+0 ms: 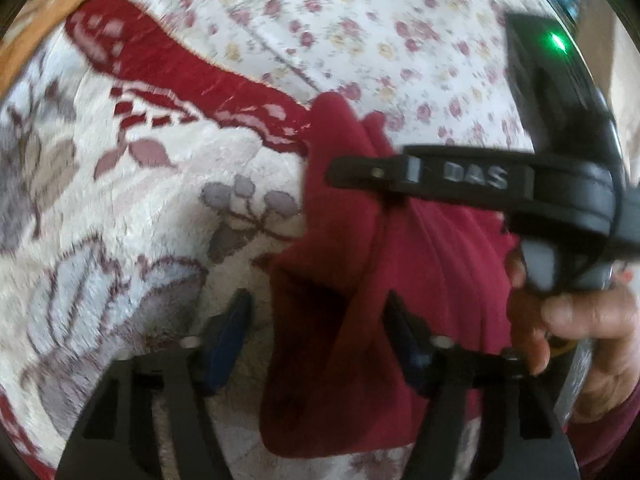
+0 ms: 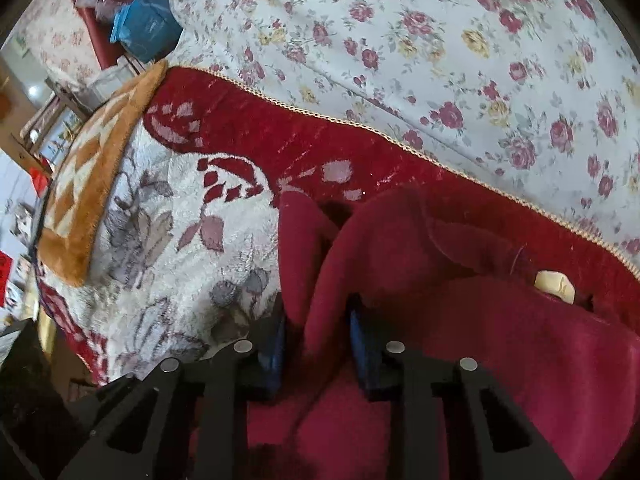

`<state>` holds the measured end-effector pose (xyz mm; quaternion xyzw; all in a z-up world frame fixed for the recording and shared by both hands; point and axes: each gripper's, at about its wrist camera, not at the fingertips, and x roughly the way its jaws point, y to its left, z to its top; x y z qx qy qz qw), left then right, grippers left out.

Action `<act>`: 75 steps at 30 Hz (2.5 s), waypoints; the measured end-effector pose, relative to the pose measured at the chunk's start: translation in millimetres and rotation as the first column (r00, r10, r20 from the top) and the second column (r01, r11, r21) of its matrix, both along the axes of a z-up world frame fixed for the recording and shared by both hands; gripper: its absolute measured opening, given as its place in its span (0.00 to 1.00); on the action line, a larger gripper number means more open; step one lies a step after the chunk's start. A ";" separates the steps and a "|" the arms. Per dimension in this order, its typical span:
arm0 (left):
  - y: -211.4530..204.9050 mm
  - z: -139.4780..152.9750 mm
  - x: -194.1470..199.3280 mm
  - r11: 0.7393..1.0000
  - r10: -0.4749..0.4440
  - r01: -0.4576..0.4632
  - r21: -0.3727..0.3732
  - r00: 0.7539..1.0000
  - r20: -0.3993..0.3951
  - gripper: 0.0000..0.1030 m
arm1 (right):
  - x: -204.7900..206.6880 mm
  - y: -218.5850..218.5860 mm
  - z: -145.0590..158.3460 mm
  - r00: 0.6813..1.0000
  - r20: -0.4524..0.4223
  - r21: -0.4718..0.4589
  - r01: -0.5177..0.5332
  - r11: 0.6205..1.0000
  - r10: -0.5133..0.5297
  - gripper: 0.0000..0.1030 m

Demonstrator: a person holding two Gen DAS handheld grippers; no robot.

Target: Fold small clothes

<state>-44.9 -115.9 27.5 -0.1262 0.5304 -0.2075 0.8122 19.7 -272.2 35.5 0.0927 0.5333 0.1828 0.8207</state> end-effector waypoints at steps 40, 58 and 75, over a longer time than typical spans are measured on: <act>-8.7 4.5 -11.6 0.991 -0.006 -0.001 0.131 0.999 0.051 0.65 | 10.1 -4.4 -15.0 0.998 0.008 -0.007 0.068 0.998 -0.068 0.37; -46.6 41.2 -30.2 0.988 -0.153 0.150 0.035 0.982 0.113 0.13 | -23.6 -41.2 32.0 0.991 0.106 0.028 0.074 0.997 -0.077 0.23; -187.1 69.3 -71.1 0.932 -0.363 0.362 0.028 0.923 0.126 0.13 | -81.4 -185.8 57.8 0.970 0.143 -0.006 0.201 0.980 -0.198 0.21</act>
